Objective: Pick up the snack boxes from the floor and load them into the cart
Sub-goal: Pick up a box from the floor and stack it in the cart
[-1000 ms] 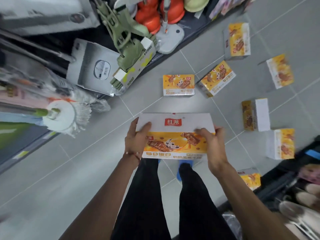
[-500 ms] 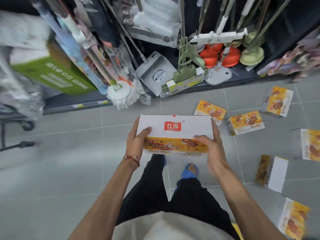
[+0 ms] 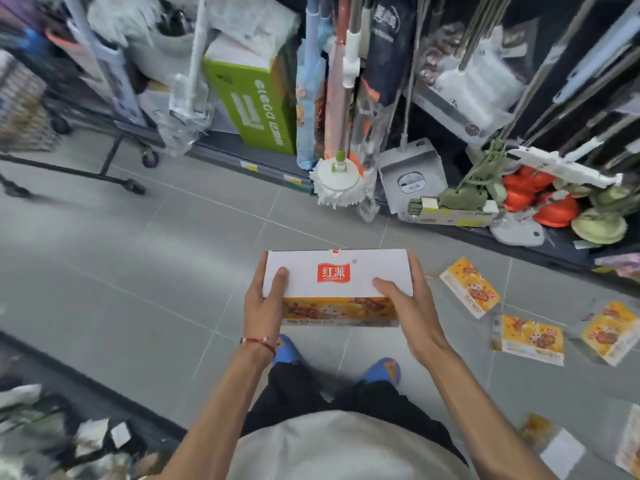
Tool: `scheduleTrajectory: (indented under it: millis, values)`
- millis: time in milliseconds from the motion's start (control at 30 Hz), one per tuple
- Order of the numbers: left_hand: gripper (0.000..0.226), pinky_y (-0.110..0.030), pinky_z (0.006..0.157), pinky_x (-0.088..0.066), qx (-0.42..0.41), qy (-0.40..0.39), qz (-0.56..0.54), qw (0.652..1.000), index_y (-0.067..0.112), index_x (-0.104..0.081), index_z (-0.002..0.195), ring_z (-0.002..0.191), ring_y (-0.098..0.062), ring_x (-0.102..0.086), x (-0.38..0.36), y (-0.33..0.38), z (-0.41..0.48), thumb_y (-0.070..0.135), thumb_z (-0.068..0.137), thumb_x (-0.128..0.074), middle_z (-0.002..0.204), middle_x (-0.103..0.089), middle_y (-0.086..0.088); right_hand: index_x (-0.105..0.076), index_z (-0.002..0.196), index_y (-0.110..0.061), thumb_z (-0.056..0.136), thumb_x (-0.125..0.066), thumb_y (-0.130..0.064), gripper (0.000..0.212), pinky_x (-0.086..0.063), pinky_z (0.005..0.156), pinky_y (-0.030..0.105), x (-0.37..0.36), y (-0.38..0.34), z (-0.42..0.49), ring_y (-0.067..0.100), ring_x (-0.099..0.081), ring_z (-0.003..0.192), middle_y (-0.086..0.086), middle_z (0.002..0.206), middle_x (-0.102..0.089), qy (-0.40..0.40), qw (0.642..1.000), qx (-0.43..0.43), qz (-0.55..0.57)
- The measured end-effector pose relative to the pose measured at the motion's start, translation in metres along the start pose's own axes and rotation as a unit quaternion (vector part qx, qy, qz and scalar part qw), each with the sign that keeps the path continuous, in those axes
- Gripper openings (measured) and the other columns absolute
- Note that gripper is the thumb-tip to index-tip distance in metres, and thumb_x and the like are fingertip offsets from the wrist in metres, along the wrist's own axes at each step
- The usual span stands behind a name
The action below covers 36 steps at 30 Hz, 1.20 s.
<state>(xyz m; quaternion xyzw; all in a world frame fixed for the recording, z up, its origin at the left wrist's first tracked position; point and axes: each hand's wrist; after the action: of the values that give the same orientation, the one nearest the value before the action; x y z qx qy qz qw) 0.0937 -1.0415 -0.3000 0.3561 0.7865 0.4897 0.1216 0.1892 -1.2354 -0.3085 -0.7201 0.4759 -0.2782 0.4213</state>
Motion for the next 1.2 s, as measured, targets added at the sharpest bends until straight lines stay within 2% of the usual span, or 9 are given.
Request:
scheduleTrajectory:
  millis: [200,367,467,667,767,833,967,1100,1200]
  values:
    - [0.041,-0.004,0.066,-0.05,-0.014,0.053,-0.025,0.998,0.034,-0.046,0.143,0.097,0.005,-0.063,0.109,0.003,0.04,0.033,0.103,-0.05,0.114,-0.061,0.023,-0.055,0.135,-0.036,0.1,-0.067,-0.027,0.039,-0.052,0.088,0.026,-0.118,-0.016,0.018,0.004,-0.069,0.11,-0.014,0.121,-0.073,-0.043,0.998,0.001,-0.049]
    - [0.049,-0.015,0.088,-0.053,-0.023,0.093,-0.048,0.994,0.031,-0.04,0.151,0.105,0.004,-0.062,0.204,0.007,0.083,0.036,0.104,-0.048,0.133,-0.059,0.01,-0.054,0.133,-0.043,0.1,-0.066,-0.037,0.035,-0.051,0.084,0.019,-0.23,-0.028,0.033,0.0,-0.067,0.11,-0.015,0.123,-0.07,-0.071,0.993,0.021,-0.089]
    - [0.048,-0.006,0.077,-0.052,-0.02,0.117,-0.077,0.99,0.032,-0.041,0.151,0.098,0.012,-0.062,0.254,0.013,0.107,0.036,0.103,-0.049,0.132,-0.059,0.012,-0.055,0.128,-0.044,0.1,-0.066,-0.037,0.031,-0.05,0.085,0.02,-0.292,-0.038,0.044,-0.002,-0.065,0.11,-0.015,0.123,-0.069,-0.092,0.99,0.033,-0.103]
    - [0.048,0.0,0.074,-0.046,-0.02,0.188,-0.115,0.975,0.027,-0.042,0.151,0.113,0.001,-0.058,0.333,0.032,0.162,0.032,0.103,-0.05,0.138,-0.055,0.01,-0.056,0.13,-0.031,0.099,-0.069,-0.029,0.034,-0.053,0.072,0.013,-0.401,-0.058,0.079,-0.001,-0.067,0.105,-0.008,0.12,-0.07,-0.134,0.983,0.049,-0.116]
    - [0.048,-0.002,0.071,-0.051,-0.019,0.212,-0.131,0.968,0.028,-0.042,0.15,0.097,0.009,-0.062,0.366,0.047,0.197,0.033,0.103,-0.05,0.126,-0.06,0.016,-0.054,0.134,-0.029,0.097,-0.072,-0.025,0.041,-0.054,0.067,0.012,-0.457,-0.07,0.105,-0.007,-0.067,0.099,-0.009,0.12,-0.07,-0.141,0.983,0.046,-0.109]
    - [0.049,-0.004,0.073,-0.052,-0.019,0.231,-0.136,0.963,0.027,-0.041,0.151,0.097,0.008,-0.063,0.39,0.058,0.224,0.031,0.103,-0.05,0.127,-0.06,0.014,-0.053,0.131,-0.03,0.097,-0.072,-0.023,0.039,-0.053,0.067,0.011,-0.494,-0.077,0.126,-0.01,-0.067,0.096,-0.01,0.118,-0.069,-0.154,0.981,0.049,-0.11]
    - [0.049,-0.011,0.09,-0.051,-0.016,0.274,-0.139,0.951,0.026,-0.042,0.151,0.123,-0.011,-0.057,0.442,0.081,0.277,0.031,0.103,-0.052,0.146,-0.053,0.002,-0.054,0.126,-0.042,0.096,-0.074,-0.029,0.039,-0.057,0.073,0.017,-0.573,-0.095,0.168,-0.002,-0.068,0.104,-0.018,0.114,-0.07,-0.19,0.973,0.046,-0.122]
    - [0.047,0.001,0.069,-0.046,-0.008,0.307,-0.156,0.939,0.023,-0.043,0.15,0.1,0.009,-0.062,0.491,0.108,0.322,0.027,0.104,-0.05,0.136,-0.057,0.003,-0.054,0.121,-0.046,0.097,-0.072,-0.028,0.035,-0.056,0.072,0.015,-0.651,-0.118,0.199,-0.004,-0.069,0.102,-0.022,0.11,-0.071,-0.226,0.965,0.041,-0.126]
    - [0.044,-0.001,0.071,-0.048,-0.008,0.326,-0.168,0.93,0.023,-0.045,0.148,0.095,0.012,-0.063,0.534,0.125,0.353,0.025,0.104,-0.05,0.13,-0.06,0.005,-0.054,0.132,-0.039,0.097,-0.071,-0.029,0.04,-0.057,0.074,0.016,-0.709,-0.134,0.214,-0.001,-0.069,0.104,-0.014,0.117,-0.071,-0.24,0.961,0.039,-0.132]
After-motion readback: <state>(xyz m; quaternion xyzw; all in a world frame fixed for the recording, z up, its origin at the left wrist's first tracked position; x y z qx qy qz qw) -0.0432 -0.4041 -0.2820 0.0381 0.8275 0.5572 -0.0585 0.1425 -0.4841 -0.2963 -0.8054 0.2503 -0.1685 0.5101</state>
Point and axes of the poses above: each hand's wrist, its own z-axis towards the middle knuckle, its own x-axis out of the back of the hand, y = z × x
